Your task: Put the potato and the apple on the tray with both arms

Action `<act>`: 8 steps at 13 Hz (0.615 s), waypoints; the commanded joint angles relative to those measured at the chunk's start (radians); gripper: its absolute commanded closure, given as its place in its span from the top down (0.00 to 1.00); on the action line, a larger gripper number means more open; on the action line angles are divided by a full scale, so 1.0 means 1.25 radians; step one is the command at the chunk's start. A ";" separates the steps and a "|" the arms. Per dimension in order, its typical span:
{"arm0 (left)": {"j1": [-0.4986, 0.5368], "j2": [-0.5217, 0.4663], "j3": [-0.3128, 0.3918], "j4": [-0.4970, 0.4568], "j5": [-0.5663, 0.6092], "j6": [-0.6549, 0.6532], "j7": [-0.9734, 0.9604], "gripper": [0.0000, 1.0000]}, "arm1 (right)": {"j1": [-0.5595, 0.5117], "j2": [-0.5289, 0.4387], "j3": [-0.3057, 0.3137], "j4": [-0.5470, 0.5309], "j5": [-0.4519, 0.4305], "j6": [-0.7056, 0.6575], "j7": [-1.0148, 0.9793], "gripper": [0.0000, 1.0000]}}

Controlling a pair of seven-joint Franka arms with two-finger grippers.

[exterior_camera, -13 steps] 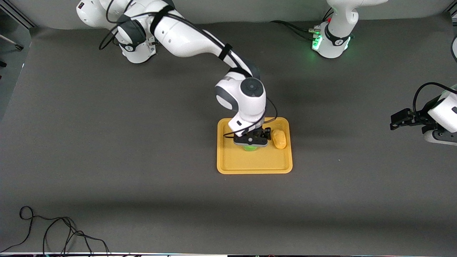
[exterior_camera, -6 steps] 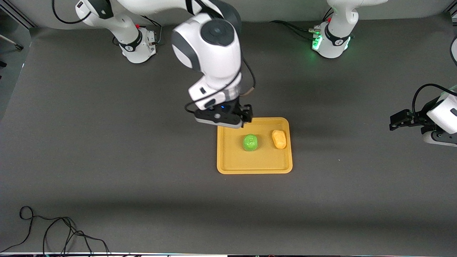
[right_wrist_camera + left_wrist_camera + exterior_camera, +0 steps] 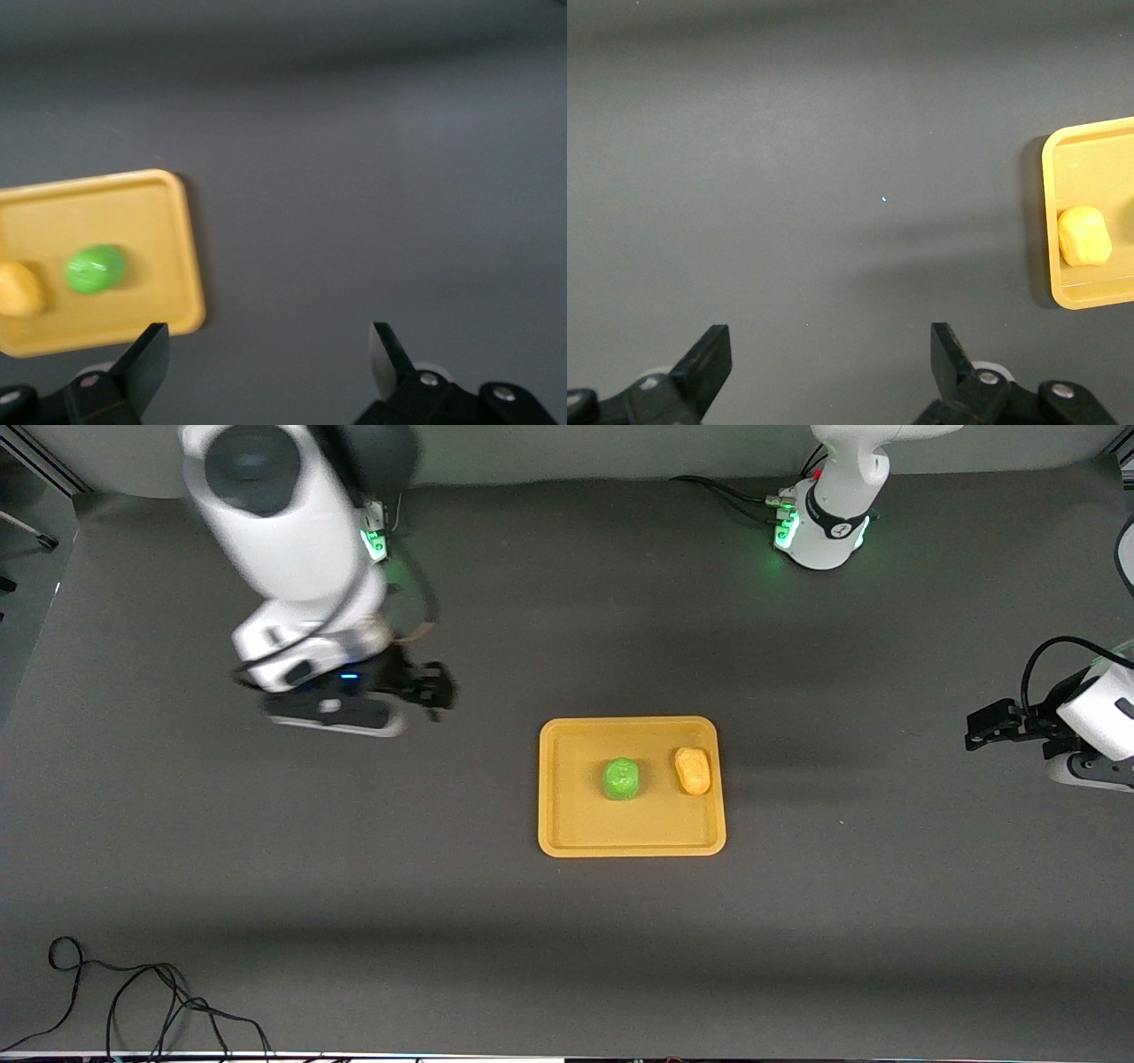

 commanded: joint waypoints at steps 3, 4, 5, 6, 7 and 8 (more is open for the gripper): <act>-0.006 0.000 0.000 0.011 0.006 -0.013 -0.010 1.00 | -0.229 -0.158 0.048 -0.158 0.022 -0.003 -0.267 1.00; -0.006 -0.001 0.001 0.011 0.006 -0.013 -0.010 1.00 | -0.295 -0.164 0.067 -0.158 0.022 -0.005 -0.323 1.00; -0.007 -0.001 0.000 0.010 0.006 -0.013 -0.010 1.00 | -0.357 -0.166 0.087 -0.158 0.023 -0.008 -0.373 1.00; -0.008 -0.001 0.000 0.011 0.006 -0.013 -0.011 1.00 | -0.409 -0.166 0.101 -0.158 0.023 -0.008 -0.407 1.00; -0.007 -0.001 0.000 0.011 0.006 -0.013 -0.011 1.00 | -0.441 -0.169 0.107 -0.158 0.023 -0.008 -0.427 1.00; -0.007 -0.001 0.000 0.011 0.006 -0.013 -0.010 1.00 | -0.449 -0.171 0.104 -0.158 0.023 -0.008 -0.432 1.00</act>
